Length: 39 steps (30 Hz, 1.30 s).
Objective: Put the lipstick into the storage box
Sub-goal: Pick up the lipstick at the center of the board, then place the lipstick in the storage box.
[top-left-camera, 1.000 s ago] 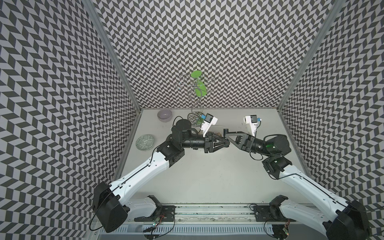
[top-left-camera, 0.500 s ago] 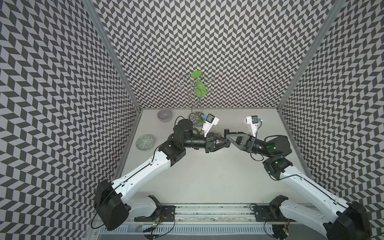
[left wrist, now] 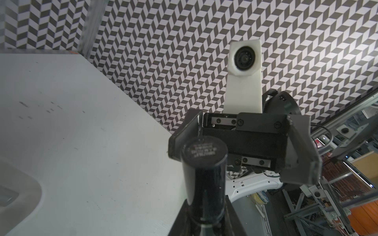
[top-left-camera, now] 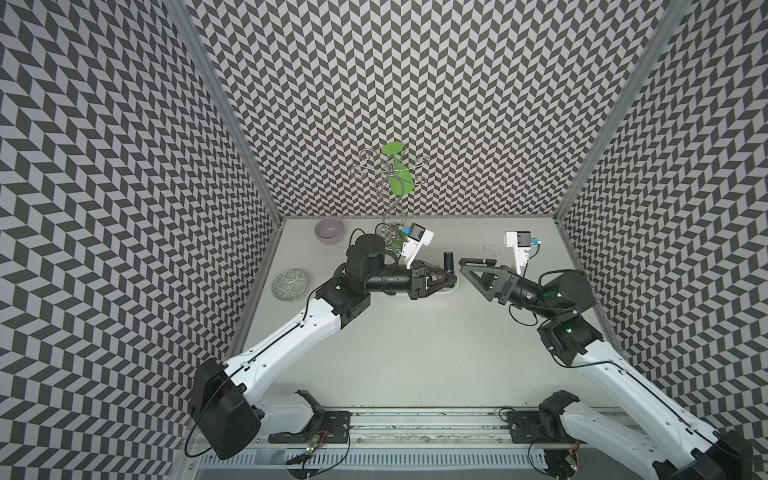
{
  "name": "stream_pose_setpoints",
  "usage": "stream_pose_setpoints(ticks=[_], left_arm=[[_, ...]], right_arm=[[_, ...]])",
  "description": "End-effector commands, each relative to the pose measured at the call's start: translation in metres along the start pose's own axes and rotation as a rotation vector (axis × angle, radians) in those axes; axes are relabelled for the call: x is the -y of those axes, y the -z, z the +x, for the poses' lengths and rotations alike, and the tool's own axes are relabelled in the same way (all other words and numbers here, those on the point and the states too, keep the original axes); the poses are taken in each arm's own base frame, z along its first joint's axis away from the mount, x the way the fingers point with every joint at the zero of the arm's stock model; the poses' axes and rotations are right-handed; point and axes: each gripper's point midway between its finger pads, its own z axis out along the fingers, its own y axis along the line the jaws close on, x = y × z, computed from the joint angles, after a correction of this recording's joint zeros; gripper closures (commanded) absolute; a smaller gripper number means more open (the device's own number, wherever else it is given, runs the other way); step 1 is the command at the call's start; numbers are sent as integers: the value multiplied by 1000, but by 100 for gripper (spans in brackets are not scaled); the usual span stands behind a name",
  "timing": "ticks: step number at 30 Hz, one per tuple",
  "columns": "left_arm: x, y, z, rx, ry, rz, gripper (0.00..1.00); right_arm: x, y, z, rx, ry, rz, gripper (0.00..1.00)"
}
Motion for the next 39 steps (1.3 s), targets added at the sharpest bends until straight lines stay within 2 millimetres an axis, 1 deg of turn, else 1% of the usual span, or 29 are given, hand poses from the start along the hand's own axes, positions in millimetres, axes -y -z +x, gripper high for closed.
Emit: stream_pose_setpoints(ticks=[1,2,5,8,12,16,19,25,31,35,39], left_arm=[[-41,8,-8,14,32,-178,77],[-56,11,-8,14,50,-236,77],[-96,18,-6,7,83,-383,77],[-134,16,2,-33,112,-493,77],[-182,8,20,-103,170,-584,78],[-218,-9,37,-169,211,-610,79],[-240,-17,48,-201,252,-610,80],[-273,-21,58,-226,297,-627,80],[-299,-26,68,-265,320,-655,80],[-311,-29,79,-292,350,-668,81],[-317,-31,90,-311,378,-668,81]], right_arm=[[40,12,-4,-33,139,279,8],[50,15,-3,-56,174,348,8],[66,24,-1,-119,274,461,8],[73,32,0,-147,345,516,8],[81,38,9,-180,371,543,7],[84,40,13,-192,380,549,7],[84,41,13,-199,388,553,7],[87,46,20,-213,380,564,7],[88,48,21,-213,373,573,7],[86,50,20,-209,376,579,6],[87,52,21,-207,372,586,6]])
